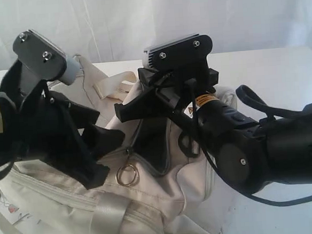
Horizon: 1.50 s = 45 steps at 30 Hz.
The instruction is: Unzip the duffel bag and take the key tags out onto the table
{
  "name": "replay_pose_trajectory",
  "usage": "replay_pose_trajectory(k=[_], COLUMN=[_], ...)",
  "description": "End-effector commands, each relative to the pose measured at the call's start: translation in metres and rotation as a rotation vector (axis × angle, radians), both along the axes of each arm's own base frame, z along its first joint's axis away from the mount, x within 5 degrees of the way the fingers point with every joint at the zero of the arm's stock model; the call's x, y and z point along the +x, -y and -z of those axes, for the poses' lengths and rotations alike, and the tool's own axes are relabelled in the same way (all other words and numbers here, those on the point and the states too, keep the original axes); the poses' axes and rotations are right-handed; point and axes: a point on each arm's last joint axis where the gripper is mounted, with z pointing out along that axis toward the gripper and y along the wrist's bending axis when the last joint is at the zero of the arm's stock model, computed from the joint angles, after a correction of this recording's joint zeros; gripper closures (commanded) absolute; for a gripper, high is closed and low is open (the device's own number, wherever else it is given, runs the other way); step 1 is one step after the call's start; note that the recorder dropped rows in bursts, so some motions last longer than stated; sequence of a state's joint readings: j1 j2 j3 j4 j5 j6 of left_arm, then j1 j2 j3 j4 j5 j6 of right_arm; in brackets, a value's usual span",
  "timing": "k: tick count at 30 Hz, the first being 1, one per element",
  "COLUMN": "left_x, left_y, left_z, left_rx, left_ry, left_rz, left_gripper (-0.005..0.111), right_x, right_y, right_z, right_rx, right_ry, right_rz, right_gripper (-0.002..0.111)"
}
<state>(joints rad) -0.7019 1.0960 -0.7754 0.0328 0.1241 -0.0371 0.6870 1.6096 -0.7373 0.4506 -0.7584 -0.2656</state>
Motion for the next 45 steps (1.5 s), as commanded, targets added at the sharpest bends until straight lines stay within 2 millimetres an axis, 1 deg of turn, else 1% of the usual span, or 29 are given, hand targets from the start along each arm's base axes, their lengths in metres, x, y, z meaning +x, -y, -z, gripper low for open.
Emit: replay_pose_trajectory(k=[1, 5, 12, 16, 22, 29, 33, 38, 41, 45], left_x=[-0.014, -0.023, -0.026, -0.028, -0.019, -0.006, 0.002, 0.004, 0.004, 0.003], left_y=[0.010, 0.014, 0.012, 0.011, 0.019, 0.031, 0.037, 0.039, 0.038, 0.036], left_z=[-0.001, 0.003, 0.006, 0.008, 0.016, 0.037, 0.038, 0.036, 0.037, 0.039], left_rx=[-0.050, -0.024, -0.021, -0.013, -0.038, -0.001, -0.042, -0.062, -0.037, 0.003], left_ry=[-0.083, -0.182, -0.265, -0.302, -0.323, -0.356, -0.311, -0.274, -0.277, -0.273], left_rz=[0.035, 0.061, 0.030, 0.020, -0.018, -0.035, -0.042, -0.038, -0.032, -0.021], left_gripper=[0.047, 0.047, 0.032, 0.031, 0.031, 0.033, 0.039, 0.054, 0.070, 0.095], right_x=[0.004, 0.004, 0.004, 0.004, 0.005, 0.008, 0.008, 0.008, 0.008, 0.008], right_y=[0.004, 0.004, 0.004, 0.004, 0.003, 0.000, 0.000, -0.001, -0.001, -0.001], right_z=[-0.007, -0.007, -0.007, -0.007, -0.009, -0.014, -0.014, -0.014, -0.014, -0.013], right_rx=[0.017, 0.008, 0.010, 0.010, 0.013, 0.022, 0.021, 0.020, 0.020, 0.019], right_ry=[0.048, 0.052, 0.051, 0.051, 0.051, 0.050, 0.045, 0.037, 0.037, 0.035], right_rz=[0.029, 0.029, 0.029, 0.029, 0.026, 0.021, 0.019, 0.018, 0.018, 0.017], right_gripper=[0.108, 0.108, 0.108, 0.108, 0.108, 0.108, 0.108, 0.108, 0.108, 0.108])
